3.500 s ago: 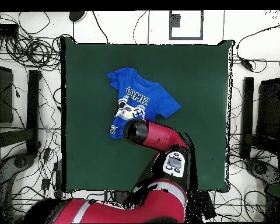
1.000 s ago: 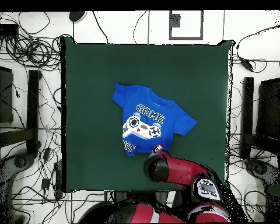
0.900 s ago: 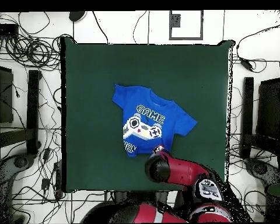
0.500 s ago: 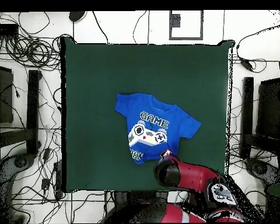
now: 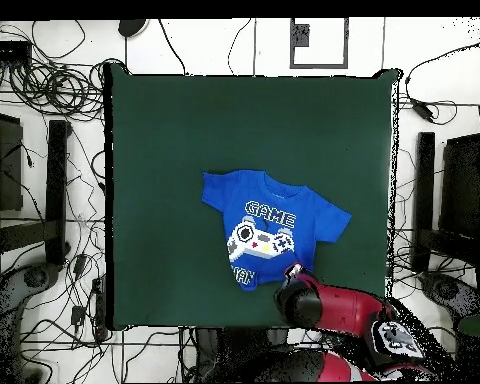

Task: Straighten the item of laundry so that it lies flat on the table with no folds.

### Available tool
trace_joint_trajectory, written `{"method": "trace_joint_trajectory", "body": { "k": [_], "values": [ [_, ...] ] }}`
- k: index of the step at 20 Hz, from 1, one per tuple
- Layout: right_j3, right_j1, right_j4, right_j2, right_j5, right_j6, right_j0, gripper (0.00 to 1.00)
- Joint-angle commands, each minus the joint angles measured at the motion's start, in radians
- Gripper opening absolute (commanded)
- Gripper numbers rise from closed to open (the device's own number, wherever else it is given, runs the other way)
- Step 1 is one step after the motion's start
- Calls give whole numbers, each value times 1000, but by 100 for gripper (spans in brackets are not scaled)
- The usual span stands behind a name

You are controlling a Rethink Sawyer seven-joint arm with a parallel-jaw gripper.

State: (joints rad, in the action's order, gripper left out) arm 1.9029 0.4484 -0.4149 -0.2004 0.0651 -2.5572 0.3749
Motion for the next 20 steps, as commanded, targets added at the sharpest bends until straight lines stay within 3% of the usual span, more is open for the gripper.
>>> {"method": "trace_joint_trajectory", "body": {
  "k": [1, 2, 5, 8, 20],
  "values": [
    [-63, -83, -33, 102, -13, 7, -34, 0],
    [-73, -86, -37, 102, -6, 5, -38, 100],
    [-101, -113, -27, 28, -61, -35, -114, 100],
    [-100, -109, -28, 75, -29, -13, -78, 100],
    [-134, -108, -27, 107, 5, 7, -58, 100]
  ]
}}
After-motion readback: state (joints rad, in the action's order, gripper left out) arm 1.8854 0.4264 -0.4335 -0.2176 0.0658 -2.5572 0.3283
